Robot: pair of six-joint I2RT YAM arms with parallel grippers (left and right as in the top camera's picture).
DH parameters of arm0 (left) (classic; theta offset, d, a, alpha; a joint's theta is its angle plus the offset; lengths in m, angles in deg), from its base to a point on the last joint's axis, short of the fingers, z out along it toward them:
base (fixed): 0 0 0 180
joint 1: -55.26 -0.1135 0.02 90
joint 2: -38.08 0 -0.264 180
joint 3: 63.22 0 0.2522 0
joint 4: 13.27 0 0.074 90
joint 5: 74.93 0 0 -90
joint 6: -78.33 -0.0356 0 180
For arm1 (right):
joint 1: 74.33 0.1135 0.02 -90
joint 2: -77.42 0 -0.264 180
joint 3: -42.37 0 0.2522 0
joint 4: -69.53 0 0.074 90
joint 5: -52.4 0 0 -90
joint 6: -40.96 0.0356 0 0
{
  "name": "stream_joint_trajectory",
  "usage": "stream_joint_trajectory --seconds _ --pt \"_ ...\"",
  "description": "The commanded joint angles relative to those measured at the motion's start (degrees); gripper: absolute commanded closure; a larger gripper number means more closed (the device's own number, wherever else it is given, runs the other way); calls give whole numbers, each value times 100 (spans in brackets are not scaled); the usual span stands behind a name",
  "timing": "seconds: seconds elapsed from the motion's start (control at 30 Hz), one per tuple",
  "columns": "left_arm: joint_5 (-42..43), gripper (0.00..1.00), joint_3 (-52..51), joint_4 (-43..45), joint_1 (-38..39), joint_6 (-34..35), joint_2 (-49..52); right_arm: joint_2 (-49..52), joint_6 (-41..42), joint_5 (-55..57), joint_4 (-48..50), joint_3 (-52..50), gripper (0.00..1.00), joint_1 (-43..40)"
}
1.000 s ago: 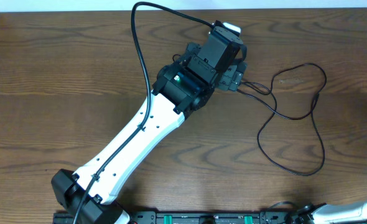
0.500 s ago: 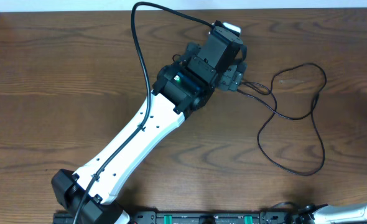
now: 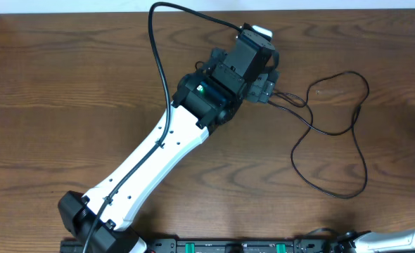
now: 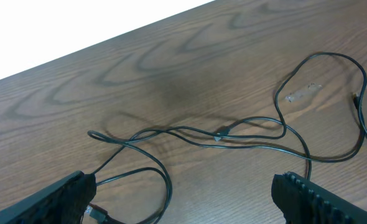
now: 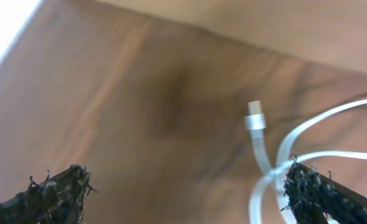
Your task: Untangle cables
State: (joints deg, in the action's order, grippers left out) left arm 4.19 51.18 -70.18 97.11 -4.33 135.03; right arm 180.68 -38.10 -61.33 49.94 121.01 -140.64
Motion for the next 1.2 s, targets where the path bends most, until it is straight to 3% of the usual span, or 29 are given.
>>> stream_joint_trajectory --seconds 0.0,0.33,0.6,0.8,1.0,1.17 --pt "-76 5 57 -13 -2 -15 -72 -9 428 -1121 -144 63 1 -13" --pt "-76 5 57 -13 -2 -15 -72 -562 -142 -2181 -382 63 1 501" --pt "-76 5 57 -13 -2 -15 -72 -660 -1226 -2894 -470 61 1 1989" --pt "-76 5 57 -13 -2 -15 -72 -658 -2647 -2848 -562 57 1 3512" --pt "-76 5 57 -13 -2 -13 -72 -595 -3812 -1451 -564 46 1 5075" --pt "-76 5 57 -13 -2 -15 -72 -317 -4441 -1257 -570 46 0 5980"
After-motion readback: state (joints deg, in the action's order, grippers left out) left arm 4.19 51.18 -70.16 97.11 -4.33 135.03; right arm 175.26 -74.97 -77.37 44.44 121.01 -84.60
